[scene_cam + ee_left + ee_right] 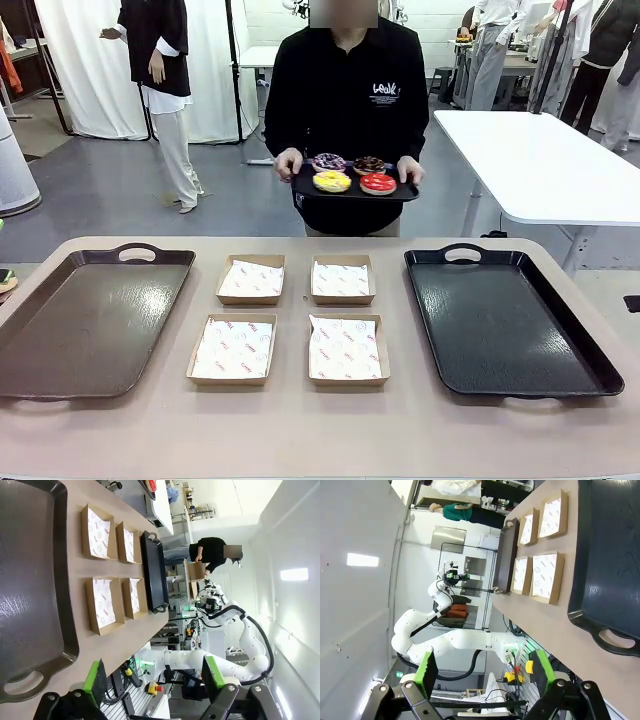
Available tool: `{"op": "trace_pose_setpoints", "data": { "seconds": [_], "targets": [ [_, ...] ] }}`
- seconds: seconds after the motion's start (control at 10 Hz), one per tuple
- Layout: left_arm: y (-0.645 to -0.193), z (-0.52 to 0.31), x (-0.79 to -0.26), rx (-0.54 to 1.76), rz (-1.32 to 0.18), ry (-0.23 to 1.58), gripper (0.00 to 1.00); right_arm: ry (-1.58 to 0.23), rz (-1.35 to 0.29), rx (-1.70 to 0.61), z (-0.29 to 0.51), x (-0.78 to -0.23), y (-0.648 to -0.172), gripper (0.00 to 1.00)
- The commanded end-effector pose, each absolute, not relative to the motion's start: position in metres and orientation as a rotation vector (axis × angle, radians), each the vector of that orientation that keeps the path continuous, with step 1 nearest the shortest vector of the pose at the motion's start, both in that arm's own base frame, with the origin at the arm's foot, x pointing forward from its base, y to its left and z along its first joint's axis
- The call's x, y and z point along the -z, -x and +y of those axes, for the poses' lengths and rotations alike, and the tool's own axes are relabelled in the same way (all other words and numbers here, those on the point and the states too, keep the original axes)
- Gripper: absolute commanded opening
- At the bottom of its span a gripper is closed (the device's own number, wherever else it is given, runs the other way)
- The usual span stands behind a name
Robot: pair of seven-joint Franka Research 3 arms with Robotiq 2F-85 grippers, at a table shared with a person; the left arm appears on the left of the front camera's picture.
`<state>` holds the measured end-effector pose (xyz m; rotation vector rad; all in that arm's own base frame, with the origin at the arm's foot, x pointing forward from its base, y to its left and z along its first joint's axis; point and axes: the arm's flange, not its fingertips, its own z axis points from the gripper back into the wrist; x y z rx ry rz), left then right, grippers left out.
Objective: Individually package the donuts and arrange them on the tray.
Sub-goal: Pick up one Paper togo box.
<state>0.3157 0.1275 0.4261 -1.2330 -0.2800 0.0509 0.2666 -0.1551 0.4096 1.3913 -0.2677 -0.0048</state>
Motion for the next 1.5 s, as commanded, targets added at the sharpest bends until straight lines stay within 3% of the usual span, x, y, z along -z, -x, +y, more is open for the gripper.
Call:
{"op": "trace_pose_setpoints", "data": {
  "seconds": [0.0,1.4],
  "targets": [
    [-0.3169,0.1270,-0.4268,-0.061,-0.293,1.235,1.00,-1.412,-0.284,0.003,-0.1557,-0.4101,-0.2671,1.00],
    [-0.3169,0.1270,-0.4268,-0.061,-0.293,1.235,1.00,-1.412,-0.284,0.003,-0.1557,-0.4101,-0.2671,1.00]
  ]
}}
